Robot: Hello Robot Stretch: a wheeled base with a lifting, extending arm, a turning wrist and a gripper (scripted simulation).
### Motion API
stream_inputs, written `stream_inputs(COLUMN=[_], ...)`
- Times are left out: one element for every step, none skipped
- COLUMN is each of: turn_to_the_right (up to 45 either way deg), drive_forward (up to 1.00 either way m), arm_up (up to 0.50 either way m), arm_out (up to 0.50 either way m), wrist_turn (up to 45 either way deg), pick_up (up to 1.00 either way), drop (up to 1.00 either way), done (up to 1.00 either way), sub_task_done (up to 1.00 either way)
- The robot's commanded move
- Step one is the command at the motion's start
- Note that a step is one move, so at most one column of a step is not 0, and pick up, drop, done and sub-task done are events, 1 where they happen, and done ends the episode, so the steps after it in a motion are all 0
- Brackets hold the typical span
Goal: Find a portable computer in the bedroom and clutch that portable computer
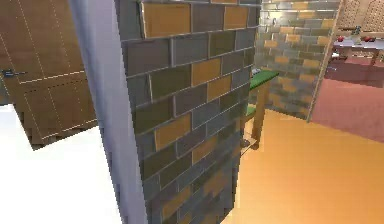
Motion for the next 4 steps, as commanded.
stream_inputs(turn_to_the_right=[-45.0, -45.0, 0.0, 42.0], drive_forward=[0.0, 0.0, 0.35, 0.0], arm_up=[0.0, 0.0, 0.0, 0.0], arm_out=[0.0, 0.0, 0.0, 0.0], wrist_turn=[0.0, 0.0, 0.0, 0.0], pick_up=[0.0, 0.0, 0.0, 0.0], drop=[0.0, 0.0, 0.0, 0.0], done=[0.0, 0.0, 0.0, 0.0], sub_task_done=[0.0, 0.0, 0.0, 0.0])
